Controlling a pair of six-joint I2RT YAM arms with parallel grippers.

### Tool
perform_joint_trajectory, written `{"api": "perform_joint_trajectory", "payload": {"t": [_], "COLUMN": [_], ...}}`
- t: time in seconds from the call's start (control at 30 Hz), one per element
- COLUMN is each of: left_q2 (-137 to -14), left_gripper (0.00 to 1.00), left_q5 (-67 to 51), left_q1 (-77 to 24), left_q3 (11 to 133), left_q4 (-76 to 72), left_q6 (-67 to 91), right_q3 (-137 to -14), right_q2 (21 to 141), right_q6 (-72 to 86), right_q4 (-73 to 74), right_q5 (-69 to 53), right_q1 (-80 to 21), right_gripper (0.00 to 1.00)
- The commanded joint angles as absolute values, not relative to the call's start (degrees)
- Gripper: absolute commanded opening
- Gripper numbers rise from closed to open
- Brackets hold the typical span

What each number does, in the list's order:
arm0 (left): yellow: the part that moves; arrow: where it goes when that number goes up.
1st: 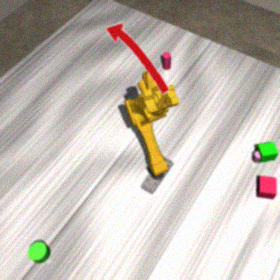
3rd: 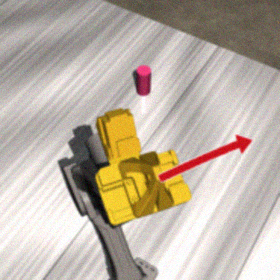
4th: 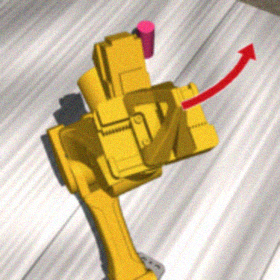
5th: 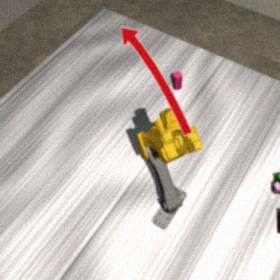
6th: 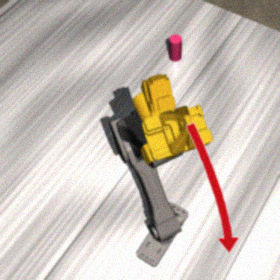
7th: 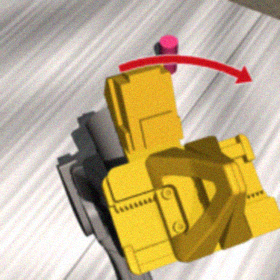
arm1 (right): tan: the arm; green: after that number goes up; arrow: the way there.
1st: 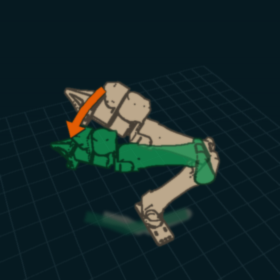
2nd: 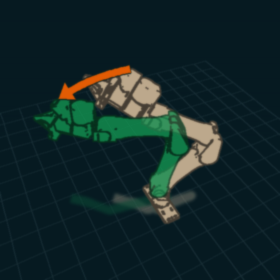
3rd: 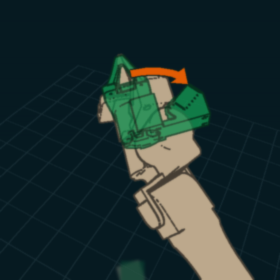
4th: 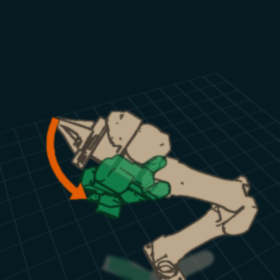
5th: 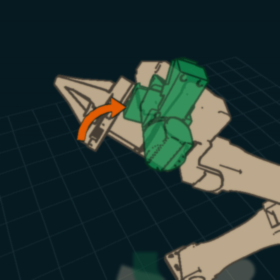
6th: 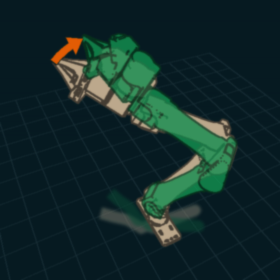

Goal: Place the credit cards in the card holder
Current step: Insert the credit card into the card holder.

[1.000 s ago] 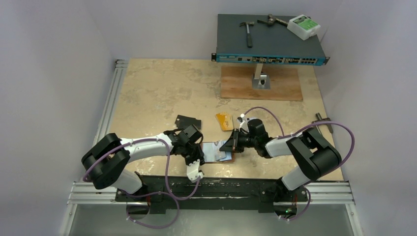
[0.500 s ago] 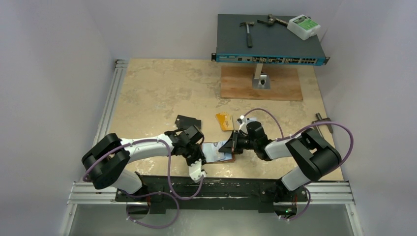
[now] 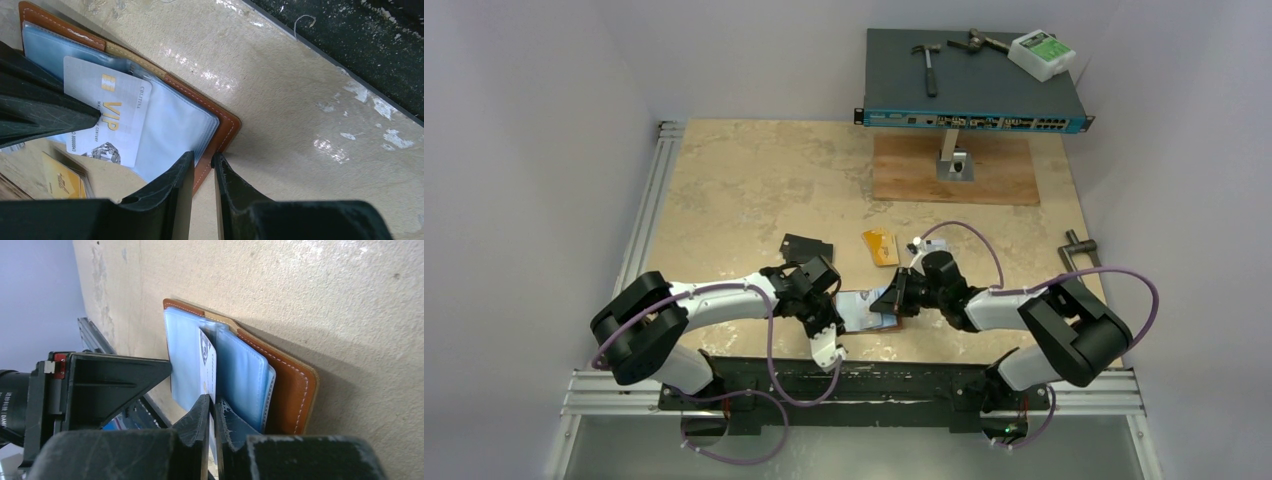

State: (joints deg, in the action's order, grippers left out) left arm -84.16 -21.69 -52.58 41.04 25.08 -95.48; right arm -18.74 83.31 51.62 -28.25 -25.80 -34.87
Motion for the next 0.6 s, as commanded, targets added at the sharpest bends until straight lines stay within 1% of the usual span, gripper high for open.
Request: {"api": "perform_joint_trajectory", "payload": {"t": [0.0, 0.1, 0.13, 0.17, 0.3, 0.37, 0.43, 0.5, 0.57], "left_q2": [-84.1, -84.2, -84.1, -84.1, -84.1, -84.1, -84.1, -84.2, -84.1], "left_gripper": [0.20, 0.20, 0.20, 0.20, 0.20, 0.20, 0.20, 0.20, 0.20], "left_q5": [-23.0, -23.0, -22.9, -22.9, -22.9, -22.9, -22.9, -22.9, -22.9], "left_q1": [-53.3, -53.5, -53.5, -53.6, -53.5, -53.6, -53.6, -53.6, -53.6], "left_q3": [42.9, 42.9, 42.9, 43.0, 42.9, 42.9, 42.8, 42.8, 42.8], "left_q4": [26.3, 26.2, 26.2, 26.1, 26.1, 26.1, 26.0, 25.9, 25.8], "left_q6": [-93.4, -93.3, -93.3, -93.2, -93.1, -93.0, -93.0, -93.0, -92.9], "right_q3": [-18.9, -19.7, -19.9, -20.1, -20.8, -21.2, -21.8, -22.7, -23.5], "right_q2": [83.6, 85.0, 85.2, 85.3, 85.0, 84.5, 83.7, 83.0, 82.5], "right_q6": [50.7, 50.6, 50.6, 50.5, 50.1, 49.9, 49.5, 49.0, 48.6], "right_q4": [-22.2, -22.5, -22.4, -22.2, -20.6, -19.0, -16.8, -14.3, -12.6], "right_q5": [-19.6, -20.0, -20.0, -19.9, -19.0, -17.9, -16.4, -15.0, -13.7], "right_q1": [-36.1, -36.8, -37.0, -37.2, -37.4, -37.6, -38.0, -38.7, -39.6], "right_gripper": [0.06, 0.07, 0.09, 0.14, 0.23, 0.35, 0.42, 0.47, 0.47]}}
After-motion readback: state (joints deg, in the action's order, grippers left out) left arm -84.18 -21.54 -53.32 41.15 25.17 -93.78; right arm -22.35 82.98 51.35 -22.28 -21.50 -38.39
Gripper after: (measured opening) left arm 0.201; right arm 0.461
